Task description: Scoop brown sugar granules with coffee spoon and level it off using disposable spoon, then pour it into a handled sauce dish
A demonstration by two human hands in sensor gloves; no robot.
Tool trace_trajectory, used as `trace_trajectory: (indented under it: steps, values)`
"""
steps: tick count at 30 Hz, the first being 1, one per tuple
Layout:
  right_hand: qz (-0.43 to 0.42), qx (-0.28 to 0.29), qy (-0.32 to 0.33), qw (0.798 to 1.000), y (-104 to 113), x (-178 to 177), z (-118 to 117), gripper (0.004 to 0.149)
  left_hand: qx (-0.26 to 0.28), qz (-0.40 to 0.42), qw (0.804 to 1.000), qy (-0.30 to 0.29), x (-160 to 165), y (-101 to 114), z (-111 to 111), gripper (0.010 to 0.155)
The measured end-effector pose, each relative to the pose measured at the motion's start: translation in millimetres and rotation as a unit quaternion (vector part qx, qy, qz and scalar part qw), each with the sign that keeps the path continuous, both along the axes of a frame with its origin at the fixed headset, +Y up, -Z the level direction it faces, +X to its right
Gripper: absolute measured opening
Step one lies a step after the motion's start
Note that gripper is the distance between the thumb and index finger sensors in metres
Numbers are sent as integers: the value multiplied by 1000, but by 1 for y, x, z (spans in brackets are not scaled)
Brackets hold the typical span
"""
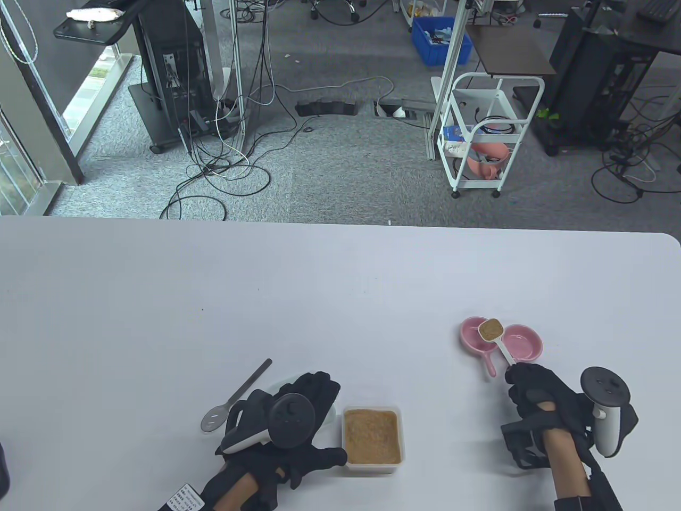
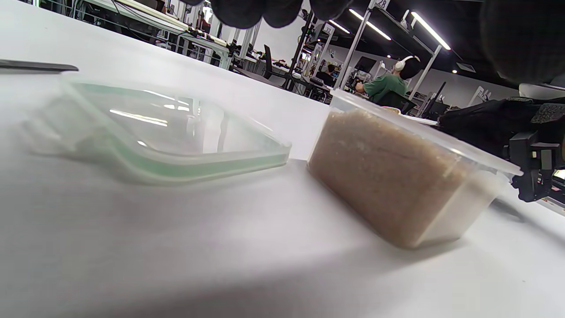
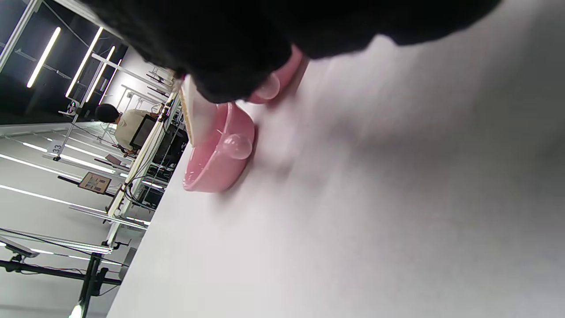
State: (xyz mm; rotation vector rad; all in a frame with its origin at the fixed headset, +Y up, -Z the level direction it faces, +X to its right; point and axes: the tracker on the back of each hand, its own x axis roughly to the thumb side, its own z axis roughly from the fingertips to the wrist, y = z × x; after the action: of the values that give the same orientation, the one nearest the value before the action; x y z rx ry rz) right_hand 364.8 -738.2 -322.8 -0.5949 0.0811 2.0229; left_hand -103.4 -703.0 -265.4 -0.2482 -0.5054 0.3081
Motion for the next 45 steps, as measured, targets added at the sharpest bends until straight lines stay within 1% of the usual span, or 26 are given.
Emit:
trace_trajectory:
  steps: [5,12,17,23,28,35,41,45]
  values:
    - [76,9,8,997,7,-7,-1,43,-2,-3,1000,-2,0,0,0,107]
    - [180,27,21,983,16,-19,-3,42,-3,-6,1000,-2,0,0,0,107]
    - [245,43,27,968,23,-26,-3,42,-3,-8,1000,-3,1,0,0,107]
    - [325,60,38,943,29,-36,-2,42,-4,-11,1000,-4,1,-1,0,107]
    - [374,68,46,924,33,-43,-1,42,-5,-12,1000,-6,1,-1,0,107]
    - [438,84,55,893,38,-53,1,42,-4,-13,1000,-6,1,-1,0,107]
    - [505,103,59,855,42,-64,3,42,-6,-15,1000,-7,1,-2,0,107]
    - [564,113,68,815,43,-75,5,42,-7,-17,1000,-8,1,-2,0,107]
